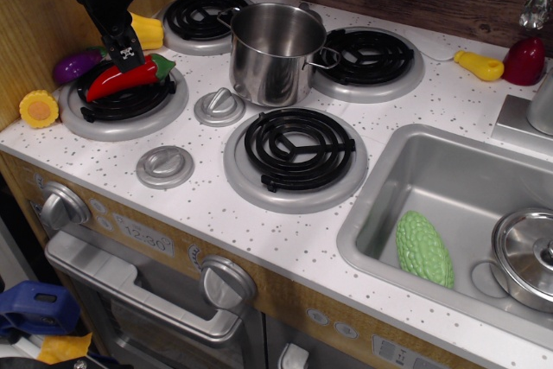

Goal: Put pepper in pot or pan

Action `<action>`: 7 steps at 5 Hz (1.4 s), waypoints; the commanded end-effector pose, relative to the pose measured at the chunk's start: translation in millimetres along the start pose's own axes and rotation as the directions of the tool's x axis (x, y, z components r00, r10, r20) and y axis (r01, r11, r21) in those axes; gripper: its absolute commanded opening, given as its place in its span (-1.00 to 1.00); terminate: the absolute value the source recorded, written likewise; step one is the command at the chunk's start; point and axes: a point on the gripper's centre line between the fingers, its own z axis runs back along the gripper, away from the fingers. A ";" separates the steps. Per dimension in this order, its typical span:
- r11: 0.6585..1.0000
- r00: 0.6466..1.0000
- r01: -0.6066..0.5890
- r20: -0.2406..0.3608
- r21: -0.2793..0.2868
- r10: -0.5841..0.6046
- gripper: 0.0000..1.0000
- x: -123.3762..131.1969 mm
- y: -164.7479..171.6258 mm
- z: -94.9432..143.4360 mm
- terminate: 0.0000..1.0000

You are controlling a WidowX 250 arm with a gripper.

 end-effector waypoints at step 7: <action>0.993 0.993 -0.098 0.067 -0.060 0.102 -1.00 0.5 2.1 -24.0 -1.00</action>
